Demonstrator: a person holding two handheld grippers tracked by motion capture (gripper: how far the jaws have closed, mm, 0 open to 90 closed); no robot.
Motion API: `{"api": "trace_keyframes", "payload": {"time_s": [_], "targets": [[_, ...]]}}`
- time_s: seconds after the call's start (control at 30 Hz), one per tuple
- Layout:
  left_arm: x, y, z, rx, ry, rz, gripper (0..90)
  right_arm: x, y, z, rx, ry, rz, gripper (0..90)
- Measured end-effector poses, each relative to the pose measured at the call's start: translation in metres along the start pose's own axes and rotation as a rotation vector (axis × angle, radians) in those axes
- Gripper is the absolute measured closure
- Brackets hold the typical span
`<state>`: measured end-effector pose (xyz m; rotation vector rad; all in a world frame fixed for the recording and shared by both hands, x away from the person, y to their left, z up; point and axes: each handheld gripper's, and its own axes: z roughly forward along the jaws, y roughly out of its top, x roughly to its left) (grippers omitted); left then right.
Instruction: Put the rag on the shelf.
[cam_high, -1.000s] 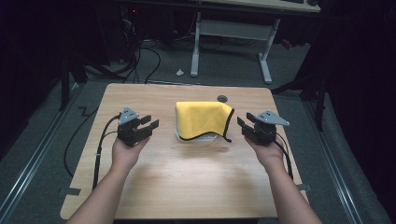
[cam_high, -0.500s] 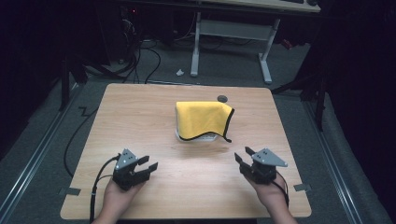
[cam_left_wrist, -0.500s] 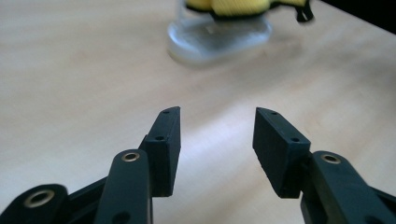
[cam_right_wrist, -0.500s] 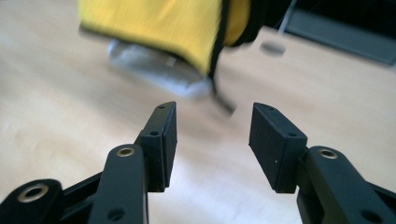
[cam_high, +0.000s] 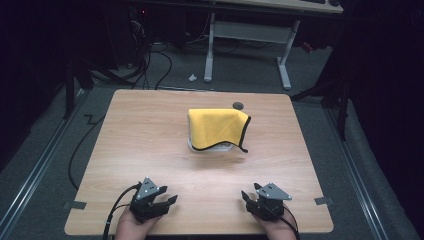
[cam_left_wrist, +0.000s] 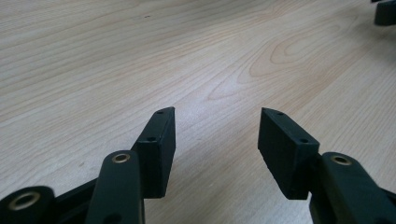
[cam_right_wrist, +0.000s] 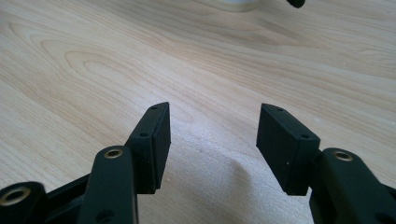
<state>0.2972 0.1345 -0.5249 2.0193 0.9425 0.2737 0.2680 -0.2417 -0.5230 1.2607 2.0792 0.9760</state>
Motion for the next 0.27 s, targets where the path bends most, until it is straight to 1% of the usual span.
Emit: {"api": "trace_keyframes", "payload": {"time_s": [0.07,0.17,0.27], "targets": [[0.0002,-0.0006,-0.0013,0.001,0.004,0.011,46.9,0.0004,0.0004,0.0005,-0.007,-0.011,-0.019,45.2],[0.0029,-0.0018,-0.0040,0.005,0.008,0.008,47.0,-0.0001,-0.0005,0.0000,-0.008,-0.012,-0.014,45.3],[0.0067,-0.0022,-0.0070,0.000,0.017,-0.005,46.9,-0.0001,-0.0016,0.0007,0.000,-0.020,-0.031,44.9]]}}
